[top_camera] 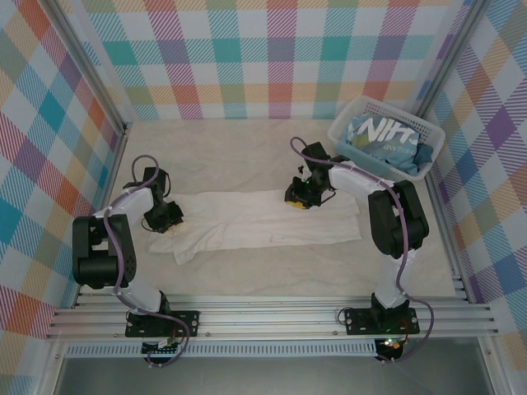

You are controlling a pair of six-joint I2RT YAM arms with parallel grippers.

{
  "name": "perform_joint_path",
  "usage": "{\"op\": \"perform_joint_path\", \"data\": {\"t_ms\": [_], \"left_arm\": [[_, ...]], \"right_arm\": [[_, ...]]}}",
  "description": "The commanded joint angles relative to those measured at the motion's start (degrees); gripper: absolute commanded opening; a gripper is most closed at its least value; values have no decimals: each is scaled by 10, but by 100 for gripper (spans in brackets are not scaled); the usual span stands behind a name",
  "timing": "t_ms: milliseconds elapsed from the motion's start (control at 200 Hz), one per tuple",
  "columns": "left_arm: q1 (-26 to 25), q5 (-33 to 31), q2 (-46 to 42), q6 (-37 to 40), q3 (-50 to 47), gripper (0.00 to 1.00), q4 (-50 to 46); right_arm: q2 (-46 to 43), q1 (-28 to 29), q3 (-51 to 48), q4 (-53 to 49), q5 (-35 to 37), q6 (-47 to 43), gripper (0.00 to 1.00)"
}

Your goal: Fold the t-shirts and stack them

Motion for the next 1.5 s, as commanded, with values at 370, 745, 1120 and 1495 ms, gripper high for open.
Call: {"op": "perform_joint_path", "data": {"t_ms": [370,745,1120,1495], "left_arm": [[-2,-8,31,32,26,22,12],[-2,3,13,20,28,2,5],[-3,23,-91,-43,-12,0,-50],[-3,43,-113,-112,-4,0,-113]], "right_arm": [[9,4,8,1,-11,-2,29],[5,4,-1,3,-8,-2,29],[6,4,0,5,-8,-2,29],[17,4,11,2,-8,-1,28]]}}
